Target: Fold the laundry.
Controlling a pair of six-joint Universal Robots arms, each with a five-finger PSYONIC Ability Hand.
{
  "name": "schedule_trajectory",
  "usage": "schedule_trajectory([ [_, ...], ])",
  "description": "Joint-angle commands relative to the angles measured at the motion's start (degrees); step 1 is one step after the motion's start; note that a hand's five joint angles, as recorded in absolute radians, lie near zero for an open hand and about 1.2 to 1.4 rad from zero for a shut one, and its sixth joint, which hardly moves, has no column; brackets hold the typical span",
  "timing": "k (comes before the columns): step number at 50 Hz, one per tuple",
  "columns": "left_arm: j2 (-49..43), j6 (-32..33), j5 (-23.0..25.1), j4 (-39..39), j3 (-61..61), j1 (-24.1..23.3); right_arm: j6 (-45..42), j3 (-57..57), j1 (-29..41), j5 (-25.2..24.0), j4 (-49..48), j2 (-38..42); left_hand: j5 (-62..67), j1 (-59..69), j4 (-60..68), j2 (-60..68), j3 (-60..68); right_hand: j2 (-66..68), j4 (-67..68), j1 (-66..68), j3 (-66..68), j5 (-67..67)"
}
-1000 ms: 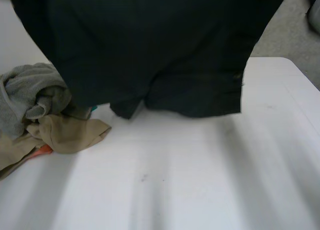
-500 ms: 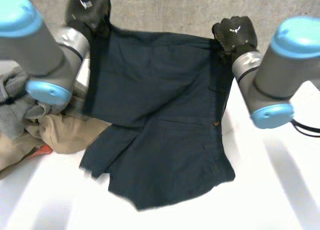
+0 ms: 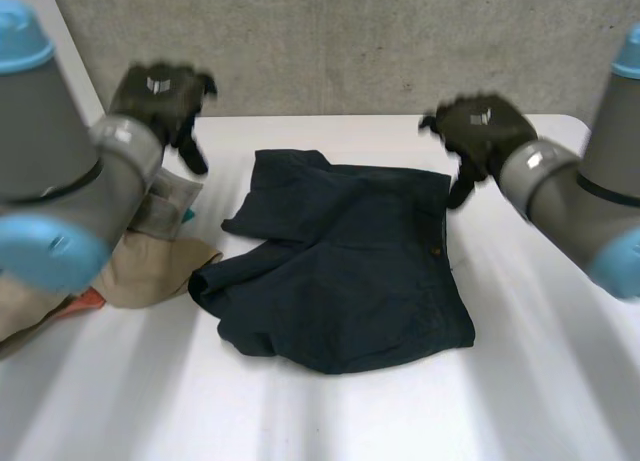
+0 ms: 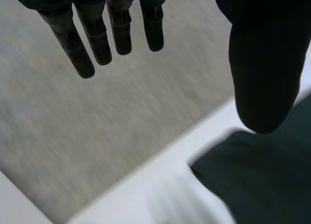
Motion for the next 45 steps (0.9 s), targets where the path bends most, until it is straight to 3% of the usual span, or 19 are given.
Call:
schedule_trajectory([
  [1,13.00,-2.04,6.88,-5.36,-28.45,0.06,-6.94,19.02,-2.59,-6.02,11.38,-9.15,14.55,13.96,14.66,14.68,14.95,12.82,12.54,12.59,12.52,12.15],
  [5,13.88,-5.90,9.51,-4.05,-37.78,1.29,-9.15,30.19,-4.17,-9.27,7.90,-12.05,23.48,22.89,23.59,23.61,23.88,20.24,19.96,20.01,19.93,19.57],
  [13,9.85,-11.97,11.01,6.49,-43.68,4.98,-9.33,47.59,-6.02,-13.41,-15.73,-13.46,20.12,19.54,20.23,20.25,20.52,17.89,17.61,17.66,17.58,17.22],
  [25,4.66,-12.85,14.09,7.82,-42.10,4.19,-9.94,51.48,-6.81,-13.41,-27.36,-9.68,14.58,13.99,14.68,14.71,14.98,21.26,20.97,21.02,20.95,20.59],
  [34,1.84,-12.76,12.16,9.48,-38.94,2.00,-10.12,51.30,-5.68,-13.32,-32.37,-6.78,13.05,12.46,13.16,13.18,13.45,30.82,30.53,30.58,30.51,30.15],
  [36,0.62,-12.68,10.76,10.98,-37.97,1.21,-10.20,51.04,-5.50,-13.32,-32.99,-6.43,24.59,24.00,24.70,24.72,24.99,39.36,39.08,39.13,39.05,38.69],
  [37,0.35,-12.59,10.40,11.16,-37.71,1.03,-10.03,50.86,-5.50,-13.32,-33.60,-6.43,31.83,31.24,31.93,31.96,32.23,60.93,60.64,60.69,60.62,60.26],
  [40,-0.70,-12.33,9.35,11.60,-36.57,0.42,-9.94,50.77,-5.41,-13.23,-33.87,-7.04,60.04,59.45,60.15,60.17,60.44,61.14,60.86,60.91,60.84,60.47],
  [45,0.43,-10.84,7.59,8.80,-34.89,-0.11,-9.85,50.86,-5.50,-12.09,-32.47,-10.90,60.14,59.55,60.25,60.27,60.54,61.14,60.86,60.91,60.84,60.47],
])
